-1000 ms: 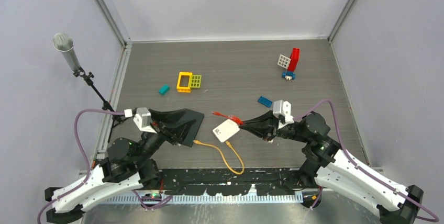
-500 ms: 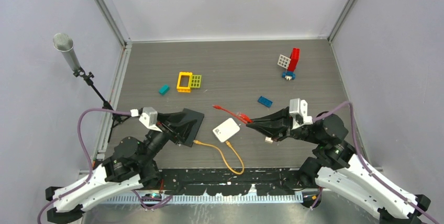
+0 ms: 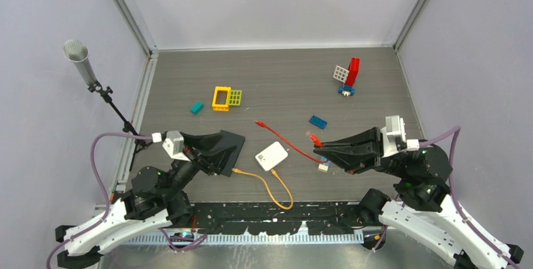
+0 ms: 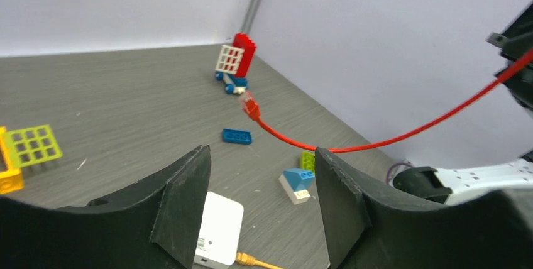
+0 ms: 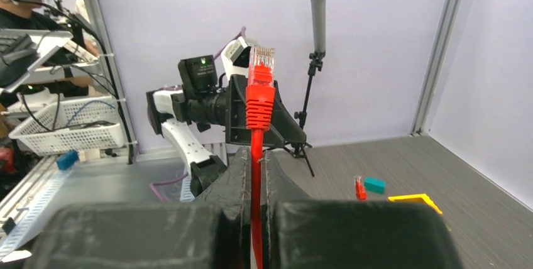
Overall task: Insert the plug into the switch port
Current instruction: Adjust the connector at the center of the board.
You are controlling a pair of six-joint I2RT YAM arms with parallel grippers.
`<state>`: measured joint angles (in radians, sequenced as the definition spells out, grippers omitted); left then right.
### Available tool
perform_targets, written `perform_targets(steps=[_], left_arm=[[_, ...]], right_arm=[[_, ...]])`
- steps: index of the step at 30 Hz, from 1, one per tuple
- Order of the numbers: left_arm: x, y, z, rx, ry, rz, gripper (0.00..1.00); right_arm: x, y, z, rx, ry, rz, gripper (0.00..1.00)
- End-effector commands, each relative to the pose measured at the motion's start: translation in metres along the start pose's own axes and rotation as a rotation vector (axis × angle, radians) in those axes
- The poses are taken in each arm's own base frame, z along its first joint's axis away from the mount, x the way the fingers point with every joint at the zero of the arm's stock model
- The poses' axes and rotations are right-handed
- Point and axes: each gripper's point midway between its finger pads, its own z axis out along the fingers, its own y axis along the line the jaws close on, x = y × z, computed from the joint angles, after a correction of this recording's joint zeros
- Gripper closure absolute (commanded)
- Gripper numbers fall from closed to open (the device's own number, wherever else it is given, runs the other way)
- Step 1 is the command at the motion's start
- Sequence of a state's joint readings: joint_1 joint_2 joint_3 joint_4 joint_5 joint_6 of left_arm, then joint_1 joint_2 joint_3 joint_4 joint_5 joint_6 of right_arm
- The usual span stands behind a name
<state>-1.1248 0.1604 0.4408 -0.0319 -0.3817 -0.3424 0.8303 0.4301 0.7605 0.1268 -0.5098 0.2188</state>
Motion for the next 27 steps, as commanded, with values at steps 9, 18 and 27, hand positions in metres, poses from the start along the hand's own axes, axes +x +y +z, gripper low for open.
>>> perform_targets(steps=[9, 18, 27], left_arm=[[-0.008, -0.06, 0.001, 0.368, -0.107, 0.169, 0.22], [-0.001, -0.065, 0.019, 0.372, -0.16, 0.158, 0.19], [-0.03, -0.076, 0.036, 0.367, -0.284, 0.1, 0.19]], right_arm=[[-0.061, 0.03, -0.003, -0.102, -0.193, 0.042, 1.0], [-0.096, 0.053, -0.01, -0.208, -0.324, 0.05, 1.0], [-0.116, 0.067, -0.017, -0.286, -0.425, 0.078, 1.0]])
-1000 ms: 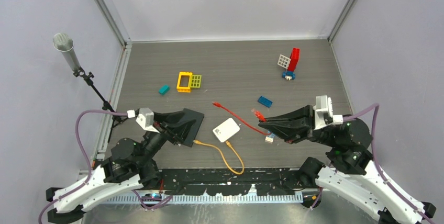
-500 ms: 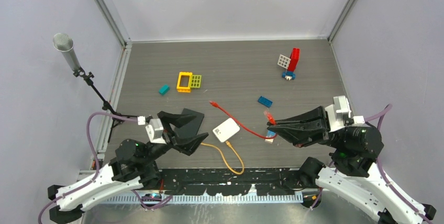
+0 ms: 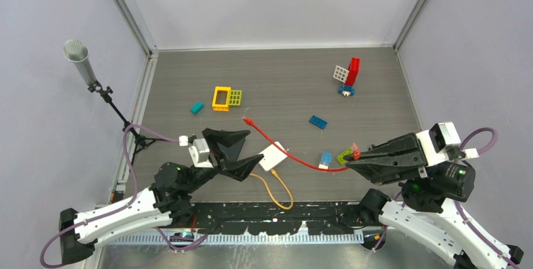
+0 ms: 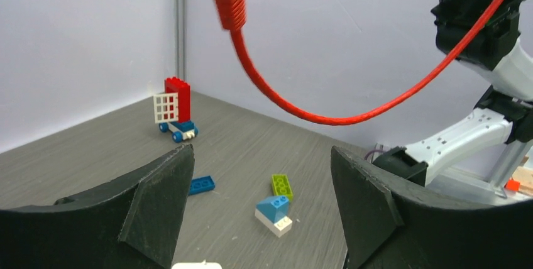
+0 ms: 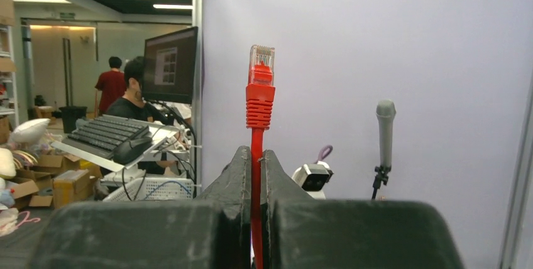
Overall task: Insert the plug into the switch port
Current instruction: Adjust the connector at the center of the board.
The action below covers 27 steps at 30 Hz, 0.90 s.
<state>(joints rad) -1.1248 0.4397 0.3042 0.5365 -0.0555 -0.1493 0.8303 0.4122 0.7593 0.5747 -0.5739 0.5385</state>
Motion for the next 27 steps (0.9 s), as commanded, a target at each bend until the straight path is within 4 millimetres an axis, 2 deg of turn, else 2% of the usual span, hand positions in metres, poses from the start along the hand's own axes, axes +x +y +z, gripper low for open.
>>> perform_targets(steps=[1, 6, 8, 14, 16, 25, 27], left_arm=[[-0.059, -0.005, 0.011, 0.008, -0.225, -0.025, 0.19], [-0.086, -0.02, 0.017, 0.083, -0.293, -0.021, 0.26], [-0.094, -0.032, 0.016, 0.151, -0.31, -0.013, 0.28], [-0.104, -0.044, 0.015, 0.212, -0.329, -0.01, 0.42], [-0.105, -0.044, 0.016, 0.214, -0.332, -0.011, 0.54], [-0.11, -0.046, 0.016, 0.217, -0.321, -0.017, 0.98], [-0.108, -0.042, 0.018, 0.196, -0.284, -0.024, 1.0]], right_arm=[[-0.022, 0.017, 0.004, -0.082, -0.085, 0.01, 1.0], [-0.024, 0.024, 0.004, -0.121, -0.1, 0.032, 1.0], [-0.025, 0.027, 0.003, -0.132, -0.106, 0.034, 0.99], [-0.025, 0.03, 0.0, -0.14, -0.115, 0.042, 1.0], [-0.024, 0.031, -0.001, -0.142, -0.112, 0.048, 1.0], [-0.016, 0.027, -0.003, -0.116, -0.081, 0.05, 1.0], [-0.011, 0.021, -0.005, -0.082, -0.054, 0.042, 1.0]])
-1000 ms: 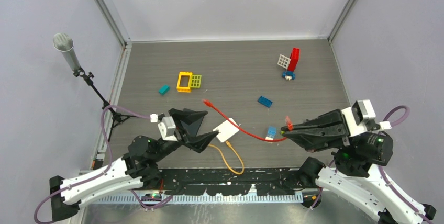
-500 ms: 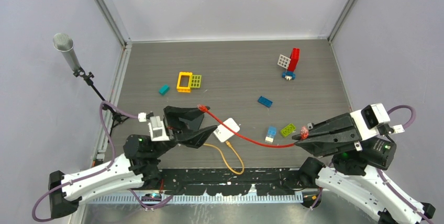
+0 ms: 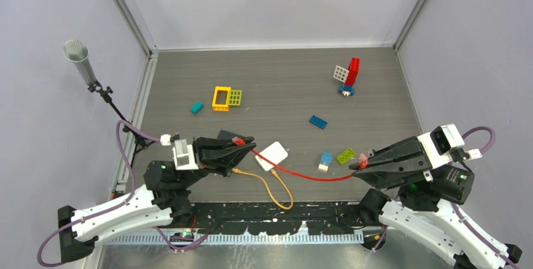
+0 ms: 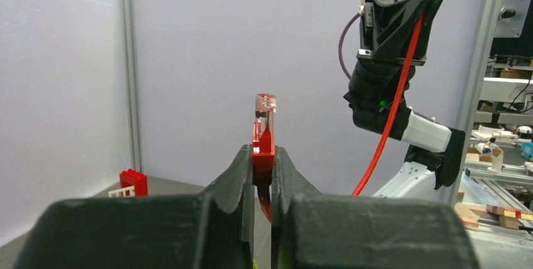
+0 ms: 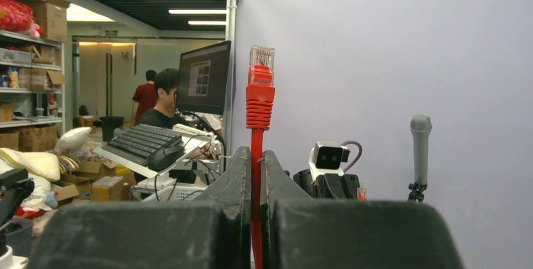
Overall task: Insert the plug into the switch port
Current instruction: Adjust the connector at the center of the board.
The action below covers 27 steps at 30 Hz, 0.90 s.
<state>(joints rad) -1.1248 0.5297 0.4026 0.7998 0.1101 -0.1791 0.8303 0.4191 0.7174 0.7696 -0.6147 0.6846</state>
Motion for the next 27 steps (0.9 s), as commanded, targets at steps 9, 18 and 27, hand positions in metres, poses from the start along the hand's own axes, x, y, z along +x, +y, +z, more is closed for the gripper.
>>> perform_targets(steps=[9, 18, 27], left_arm=[[0.01, 0.076, -0.009, -0.534, 0.282, -0.107, 1.0], [0.046, 0.086, -0.014, -0.616, 0.45, -0.098, 1.0], [0.052, 0.084, -0.023, -0.6, 0.372, -0.139, 1.0]], right_arm=[[0.058, -0.071, -0.04, 0.383, 0.333, -0.098, 1.0], [0.109, -0.108, -0.069, 0.497, 0.539, -0.107, 0.99], [0.139, -0.111, -0.08, 0.449, 0.604, -0.091, 1.0]])
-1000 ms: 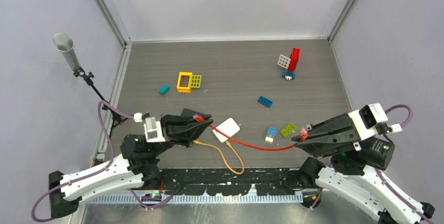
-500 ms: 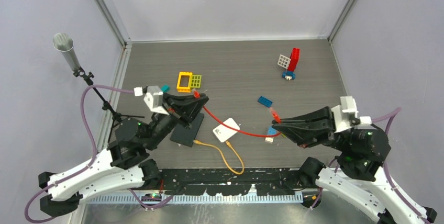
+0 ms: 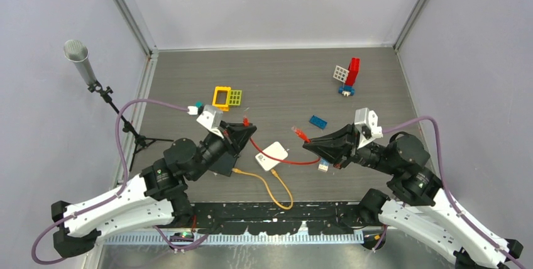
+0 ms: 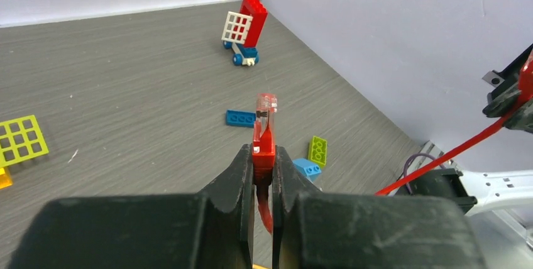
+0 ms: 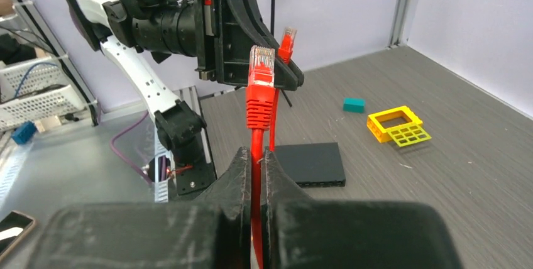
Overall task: Insert the plug into the switch port
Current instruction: Adjust the connector at the center of the board.
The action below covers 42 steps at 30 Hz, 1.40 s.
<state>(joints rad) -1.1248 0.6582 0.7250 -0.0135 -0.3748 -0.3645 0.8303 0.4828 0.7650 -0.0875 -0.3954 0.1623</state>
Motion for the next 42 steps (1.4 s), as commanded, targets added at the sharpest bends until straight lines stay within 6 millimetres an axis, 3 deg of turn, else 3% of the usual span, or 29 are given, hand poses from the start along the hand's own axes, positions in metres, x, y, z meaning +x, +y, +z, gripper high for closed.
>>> perform_targets(steps=[1, 4, 7, 14, 19, 22, 25, 27, 38, 42], left_arm=[[-0.013, 0.002, -0.004, 0.005, -0.127, -0.098, 1.0], [-0.007, 0.016, -0.002, -0.041, -0.21, -0.163, 1.0], [-0.005, 0.029, -0.001, -0.087, -0.289, -0.225, 1.0], [-0.012, 0.035, 0.006, -0.125, -0.371, -0.272, 1.0], [-0.021, 0.037, 0.012, -0.142, -0.439, -0.27, 1.0], [-0.019, 0.033, 0.017, -0.126, -0.431, -0.266, 1.0], [-0.019, 0.028, 0.015, -0.085, -0.453, -0.278, 1.0], [-0.019, 0.026, 0.013, -0.06, -0.47, -0.29, 1.0], [-0.01, 0.01, -0.001, 0.086, -0.482, -0.149, 1.0], [0.0, 0.009, -0.005, 0.108, -0.446, -0.117, 1.0]], right_arm=[[0.005, 0.013, 0.006, -0.102, 0.006, -0.035, 1.0], [0.003, 0.039, 0.011, -0.273, -0.023, -0.033, 1.0], [0.011, 0.048, 0.016, -0.348, -0.017, 0.005, 1.0], [0.075, 0.038, 0.032, -0.315, 0.228, 0.011, 0.99], [0.106, 0.058, 0.045, -0.401, 0.362, -0.023, 0.99], [0.111, 0.065, 0.051, -0.421, 0.388, -0.056, 0.79], [0.106, 0.062, 0.051, -0.396, 0.377, -0.097, 0.52], [0.099, 0.058, 0.049, -0.373, 0.36, -0.12, 0.46], [0.021, 0.084, 0.026, -0.453, 0.097, -0.166, 0.4], [-0.008, 0.08, 0.019, -0.39, -0.003, -0.17, 0.4]])
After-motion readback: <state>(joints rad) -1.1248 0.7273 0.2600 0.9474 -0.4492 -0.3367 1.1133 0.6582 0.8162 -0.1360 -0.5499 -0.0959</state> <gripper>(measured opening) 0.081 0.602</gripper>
